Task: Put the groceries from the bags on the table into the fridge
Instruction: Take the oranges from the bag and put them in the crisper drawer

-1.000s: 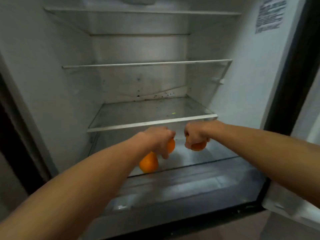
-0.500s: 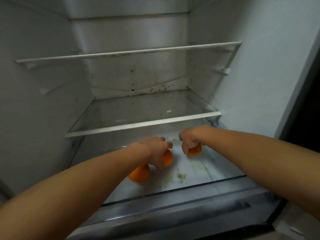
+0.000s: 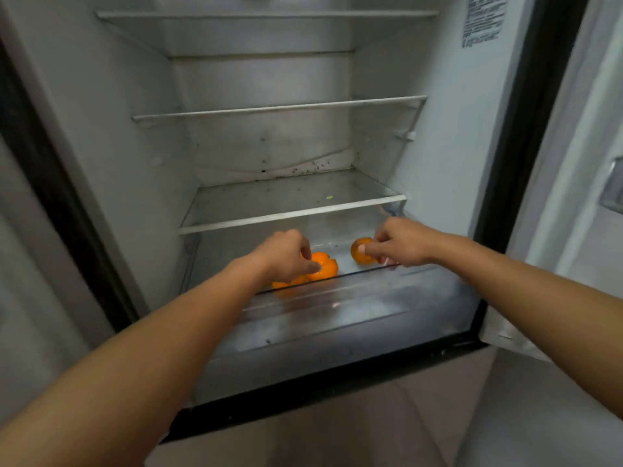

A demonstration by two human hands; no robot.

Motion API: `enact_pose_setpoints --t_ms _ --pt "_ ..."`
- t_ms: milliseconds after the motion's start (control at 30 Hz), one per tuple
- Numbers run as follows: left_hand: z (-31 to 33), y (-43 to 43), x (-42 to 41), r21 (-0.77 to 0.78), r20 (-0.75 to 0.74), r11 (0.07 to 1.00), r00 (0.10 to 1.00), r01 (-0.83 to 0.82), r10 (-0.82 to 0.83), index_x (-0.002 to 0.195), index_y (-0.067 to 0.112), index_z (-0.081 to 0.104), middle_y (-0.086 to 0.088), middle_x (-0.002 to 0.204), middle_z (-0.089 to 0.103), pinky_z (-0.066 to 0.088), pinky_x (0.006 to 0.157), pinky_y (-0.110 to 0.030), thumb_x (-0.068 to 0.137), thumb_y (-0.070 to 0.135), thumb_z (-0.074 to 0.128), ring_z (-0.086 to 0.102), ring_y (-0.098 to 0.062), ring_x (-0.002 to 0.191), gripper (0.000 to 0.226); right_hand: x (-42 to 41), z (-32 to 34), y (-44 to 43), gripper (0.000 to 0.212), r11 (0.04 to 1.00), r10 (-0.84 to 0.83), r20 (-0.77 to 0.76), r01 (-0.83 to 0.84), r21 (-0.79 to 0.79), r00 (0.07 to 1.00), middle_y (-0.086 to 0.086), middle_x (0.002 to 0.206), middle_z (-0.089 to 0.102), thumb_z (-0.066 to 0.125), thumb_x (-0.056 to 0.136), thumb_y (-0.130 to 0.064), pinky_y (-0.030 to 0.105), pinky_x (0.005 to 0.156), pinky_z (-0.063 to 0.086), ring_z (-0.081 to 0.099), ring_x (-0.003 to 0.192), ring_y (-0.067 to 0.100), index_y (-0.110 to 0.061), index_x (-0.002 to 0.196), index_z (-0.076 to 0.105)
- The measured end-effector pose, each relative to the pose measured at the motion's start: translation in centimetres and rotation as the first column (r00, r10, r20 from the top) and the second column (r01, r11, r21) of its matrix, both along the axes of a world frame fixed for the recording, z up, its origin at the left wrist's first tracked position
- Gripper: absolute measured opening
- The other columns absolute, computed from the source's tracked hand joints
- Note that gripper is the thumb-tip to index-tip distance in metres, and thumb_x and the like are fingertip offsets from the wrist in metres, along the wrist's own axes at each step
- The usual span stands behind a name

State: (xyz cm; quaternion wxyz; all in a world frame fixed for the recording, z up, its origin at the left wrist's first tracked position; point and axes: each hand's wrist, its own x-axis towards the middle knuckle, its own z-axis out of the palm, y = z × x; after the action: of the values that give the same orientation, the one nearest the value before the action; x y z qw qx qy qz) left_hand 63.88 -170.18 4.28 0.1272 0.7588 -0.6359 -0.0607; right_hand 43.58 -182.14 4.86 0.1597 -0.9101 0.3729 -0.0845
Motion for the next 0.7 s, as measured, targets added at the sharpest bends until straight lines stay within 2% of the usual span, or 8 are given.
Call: enact_pose_setpoints --t_ms 67,167,233,267,333,467,600,700 --pt "-0.1 1.8 -1.0 -0.026 -0.060 1.000 0.998 -0.013 0.012 0.083 0.013 0.067 -0.003 0.066 0.062 0.047 0.068 -0.030 0.088 0.041 0.063 0.064 -0.025 0.079 0.029 -1.8 -0.6 2.4 0.059 0.995 -0.006 0.018 0.008 -0.101 1.000 0.012 0.070 0.068 0.047 0.091 -0.060 0.038 0.067 0.050 0.065 0.068 0.027 -0.008 0.071 0.067" --pt "-0.3 4.5 -2.0 -0.078 -0.053 0.995 0.997 -0.059 0.055 0.069 0.008 0.062 -0.005 0.058 0.062 0.049 0.069 -0.033 0.094 0.050 0.048 0.060 -0.025 0.070 0.050 -3.9 -1.7 5.2 0.061 0.938 -0.013 0.037 0.025 -0.345 0.999 0.002 0.070 0.063 0.030 0.091 -0.069 0.032 0.059 0.041 0.057 0.071 0.022 -0.022 0.062 0.056" --pt "-0.7 6.3 -2.5 -0.132 0.048 0.988 0.995 -0.086 0.093 0.071 0.010 0.061 -0.006 0.065 0.066 0.050 0.070 -0.035 0.093 0.062 0.035 0.063 -0.026 0.075 0.062 -4.5 -2.8 6.0 0.059 0.887 0.038 0.087 0.006 -0.462 0.996 0.000 0.070 0.062 0.020 0.090 -0.071 0.032 0.056 0.032 0.057 0.072 0.024 -0.028 0.059 0.044" --pt "-1.0 7.1 -2.8 -0.170 0.129 0.981 0.985 -0.091 0.113 0.071 0.012 0.059 -0.008 0.073 0.068 0.048 0.069 -0.036 0.092 0.066 0.029 0.064 -0.029 0.081 0.065 -4.6 -3.3 6.1 0.060 0.858 0.051 0.098 0.007 -0.514 0.994 0.001 0.071 0.063 0.016 0.090 -0.073 0.032 0.057 0.030 0.059 0.073 0.025 -0.028 0.062 0.045" --pt "-1.9 8.5 -3.5 -0.245 0.313 0.967 0.938 -0.072 0.149 0.075 0.017 0.056 -0.010 0.089 0.067 0.041 0.067 -0.036 0.090 0.070 0.021 0.062 -0.033 0.091 0.065 -4.4 -4.1 5.7 0.068 0.798 0.065 0.135 0.030 -0.602 0.989 0.003 0.072 0.067 0.008 0.087 -0.072 0.032 0.058 0.031 0.063 0.074 0.028 -0.028 0.074 0.058" --pt "-3.9 10.1 -3.9 -0.350 0.511 0.937 0.836 -0.010 0.199 0.092 0.024 0.051 0.000 0.098 0.066 0.035 0.060 -0.034 0.081 0.077 0.006 0.064 -0.028 0.091 0.070 -3.4 -4.5 5.2 0.080 0.712 0.060 0.196 0.096 -0.696 0.979 0.005 0.068 0.068 0.002 0.084 -0.067 0.030 0.054 0.030 0.065 0.071 0.029 -0.020 0.076 0.067" --pt "-3.8 8.8 -3.0 -0.455 0.548 0.890 0.793 0.016 0.266 0.080 0.021 0.056 -0.001 0.075 0.067 0.038 0.048 -0.031 0.084 0.074 0.014 0.066 -0.028 0.067 0.067 -2.7 -3.9 3.5 0.090 0.694 0.011 0.161 0.108 -0.711 0.987 0.003 0.074 0.070 -0.007 0.082 -0.067 0.029 0.054 0.028 0.065 0.074 0.025 -0.026 0.086 0.073" --pt "-3.5 7.3 -2.3 -0.481 0.560 0.877 0.776 0.019 0.290 0.078 0.022 0.055 -0.001 0.073 0.067 0.033 0.048 -0.029 0.085 0.074 0.015 0.066 -0.028 0.066 0.066 -1.7 -3.3 1.7 0.078 0.714 0.012 0.142 0.091 -0.694 0.990 0.005 0.075 0.069 0.008 0.093 -0.064 0.028 0.055 0.032 0.064 0.073 0.026 -0.024 0.084 0.074"
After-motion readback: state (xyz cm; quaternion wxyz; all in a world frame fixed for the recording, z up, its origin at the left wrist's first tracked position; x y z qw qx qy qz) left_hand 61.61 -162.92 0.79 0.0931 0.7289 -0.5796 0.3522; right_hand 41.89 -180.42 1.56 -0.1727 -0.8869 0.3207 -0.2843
